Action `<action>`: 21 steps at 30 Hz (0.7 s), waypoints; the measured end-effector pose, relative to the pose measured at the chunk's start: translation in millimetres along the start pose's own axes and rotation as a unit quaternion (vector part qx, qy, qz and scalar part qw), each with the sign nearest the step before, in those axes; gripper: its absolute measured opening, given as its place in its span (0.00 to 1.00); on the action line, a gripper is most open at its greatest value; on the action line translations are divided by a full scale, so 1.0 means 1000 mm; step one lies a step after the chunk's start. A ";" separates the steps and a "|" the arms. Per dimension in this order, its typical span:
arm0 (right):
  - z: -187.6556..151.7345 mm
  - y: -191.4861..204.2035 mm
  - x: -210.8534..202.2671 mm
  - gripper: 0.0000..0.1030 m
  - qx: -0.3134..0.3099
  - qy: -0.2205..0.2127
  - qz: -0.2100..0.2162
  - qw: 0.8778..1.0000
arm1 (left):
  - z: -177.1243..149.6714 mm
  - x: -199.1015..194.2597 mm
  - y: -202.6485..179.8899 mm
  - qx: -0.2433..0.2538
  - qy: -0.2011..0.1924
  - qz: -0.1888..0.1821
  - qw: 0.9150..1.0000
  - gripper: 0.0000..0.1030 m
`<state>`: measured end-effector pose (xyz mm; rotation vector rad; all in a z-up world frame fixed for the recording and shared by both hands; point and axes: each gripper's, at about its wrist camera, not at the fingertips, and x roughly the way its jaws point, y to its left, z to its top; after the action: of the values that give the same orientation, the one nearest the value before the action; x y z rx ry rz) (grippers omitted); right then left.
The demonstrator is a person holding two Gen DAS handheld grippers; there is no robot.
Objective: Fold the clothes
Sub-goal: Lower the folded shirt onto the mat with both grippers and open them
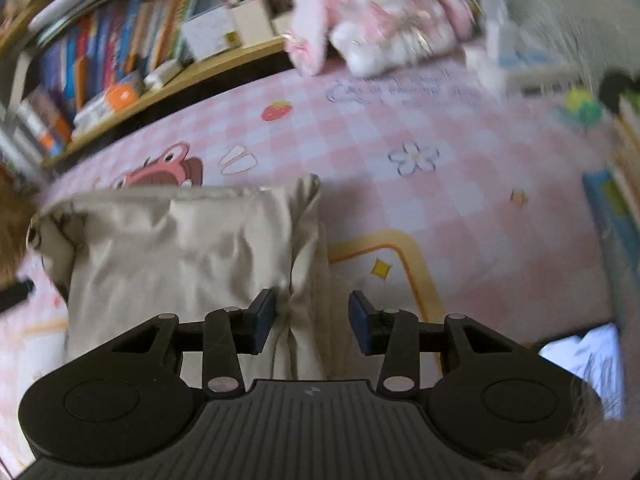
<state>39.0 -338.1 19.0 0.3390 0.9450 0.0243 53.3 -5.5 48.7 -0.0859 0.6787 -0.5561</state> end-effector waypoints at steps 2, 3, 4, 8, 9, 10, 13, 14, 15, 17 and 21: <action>0.002 -0.001 0.003 0.37 0.011 0.001 0.001 1.000 | 0.000 0.011 -0.011 0.048 0.018 0.003 0.999 0.82; 0.002 -0.001 0.005 0.37 0.010 0.002 0.000 1.000 | -0.001 0.016 -0.014 0.065 0.027 0.002 0.998 0.80; 0.001 -0.001 0.006 0.37 0.010 0.003 0.000 1.000 | -0.001 0.021 -0.016 0.076 0.035 -0.003 0.996 0.62; -0.001 0.003 0.005 0.37 -0.006 -0.002 -0.009 1.000 | 0.015 0.025 0.003 -0.021 0.058 -0.100 0.993 0.10; -0.001 0.004 0.006 0.37 -0.010 -0.002 -0.011 1.000 | 0.020 0.015 0.012 -0.066 0.031 -0.147 0.987 0.07; -0.001 0.004 0.007 0.37 -0.013 -0.002 -0.012 1.000 | 0.023 0.004 0.021 -0.107 0.000 -0.184 0.977 0.05; 0.000 0.003 0.008 0.37 -0.017 -0.001 -0.015 1.000 | 0.022 -0.005 0.056 -0.219 -0.051 -0.147 0.963 0.05; 0.000 0.003 0.008 0.37 -0.016 -0.001 -0.014 1.000 | 0.020 -0.003 0.065 -0.240 -0.049 -0.115 0.963 0.04; 0.000 0.003 0.008 0.37 -0.015 -0.001 -0.014 1.000 | 0.017 0.003 0.070 -0.246 -0.033 -0.072 0.966 0.04; 0.000 0.004 0.009 0.37 -0.016 -0.001 -0.014 1.000 | 0.011 0.012 0.078 -0.257 -0.008 -0.001 0.967 0.06; 0.000 0.006 0.010 0.37 -0.024 0.000 -0.016 1.000 | 0.003 0.009 0.069 -0.249 -0.007 -0.010 0.968 0.51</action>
<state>45.4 -330.7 12.9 0.2788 0.9484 0.0174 92.6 48.2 29.1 -0.5672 0.7936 -0.3932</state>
